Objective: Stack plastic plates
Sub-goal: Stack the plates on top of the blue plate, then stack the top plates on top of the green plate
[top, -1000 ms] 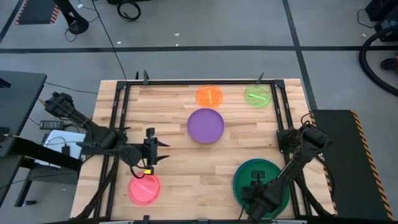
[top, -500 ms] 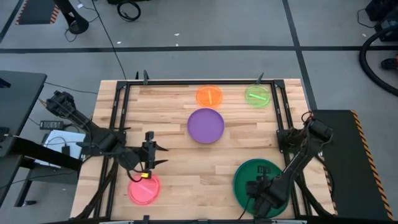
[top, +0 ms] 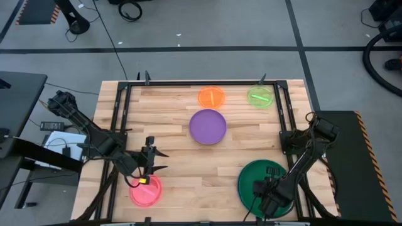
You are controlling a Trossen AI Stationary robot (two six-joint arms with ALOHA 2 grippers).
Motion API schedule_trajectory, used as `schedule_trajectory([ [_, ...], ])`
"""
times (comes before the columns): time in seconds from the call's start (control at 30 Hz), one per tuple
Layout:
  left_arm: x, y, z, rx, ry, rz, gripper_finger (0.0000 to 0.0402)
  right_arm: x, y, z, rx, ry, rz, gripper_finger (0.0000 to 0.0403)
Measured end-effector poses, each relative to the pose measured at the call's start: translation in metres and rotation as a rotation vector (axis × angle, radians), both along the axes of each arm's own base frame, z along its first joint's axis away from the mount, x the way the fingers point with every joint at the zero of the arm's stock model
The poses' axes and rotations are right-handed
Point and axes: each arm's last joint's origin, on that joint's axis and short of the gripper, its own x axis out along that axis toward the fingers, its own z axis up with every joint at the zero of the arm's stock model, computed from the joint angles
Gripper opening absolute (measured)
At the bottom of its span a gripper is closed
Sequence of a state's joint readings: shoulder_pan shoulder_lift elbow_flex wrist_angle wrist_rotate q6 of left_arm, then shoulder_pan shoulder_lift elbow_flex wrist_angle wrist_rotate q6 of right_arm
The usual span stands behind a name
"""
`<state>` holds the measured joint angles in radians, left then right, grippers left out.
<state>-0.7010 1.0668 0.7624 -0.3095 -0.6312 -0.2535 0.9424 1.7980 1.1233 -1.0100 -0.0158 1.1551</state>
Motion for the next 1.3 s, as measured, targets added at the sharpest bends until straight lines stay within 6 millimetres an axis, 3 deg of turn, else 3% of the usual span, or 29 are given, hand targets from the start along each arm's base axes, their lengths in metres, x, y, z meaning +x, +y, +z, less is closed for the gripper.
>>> schedule_trajectory([
  [0.17, 0.0, 0.0, 0.0, -0.002, -0.003, 0.0, 0.019, 0.0, -0.007, 0.019, 0.046, -0.024, -0.032, 0.0123],
  [0.27, 0.0, 0.0, 0.0, -0.002, -0.003, 0.002, 0.019, 0.008, -0.012, 0.042, 0.085, -0.112, -0.046, 0.0123],
  [0.43, 0.007, 0.002, -0.001, -0.009, -0.018, 0.028, 0.019, 0.037, -0.03, 0.076, -0.019, -0.411, 0.04, 0.0123],
  [0.57, 0.017, -0.001, -0.006, -0.006, -0.026, 0.042, 0.019, 0.072, -0.054, 0.085, -0.171, -0.551, 0.168, 0.0123],
  [0.73, 0.024, -0.006, -0.015, 0.036, -0.001, 0.031, 0.019, 0.125, -0.092, 0.077, -0.226, -0.603, 0.314, 0.0134],
  [0.9, 0.027, -0.01, -0.02, 0.043, 0.012, 0.025, 0.019, 0.166, -0.134, 0.055, -0.279, -0.565, 0.464, 0.0181],
  [1.07, 0.03, -0.015, -0.032, 0.064, 0.058, 0.025, 0.019, 0.185, -0.167, 0.028, -0.337, -0.446, 0.561, 0.0221],
  [1.3, 0.034, -0.026, -0.05, 0.059, 0.111, 0.033, 0.019, 0.193, -0.183, -0.003, -0.341, -0.312, 0.643, 0.0213],
])
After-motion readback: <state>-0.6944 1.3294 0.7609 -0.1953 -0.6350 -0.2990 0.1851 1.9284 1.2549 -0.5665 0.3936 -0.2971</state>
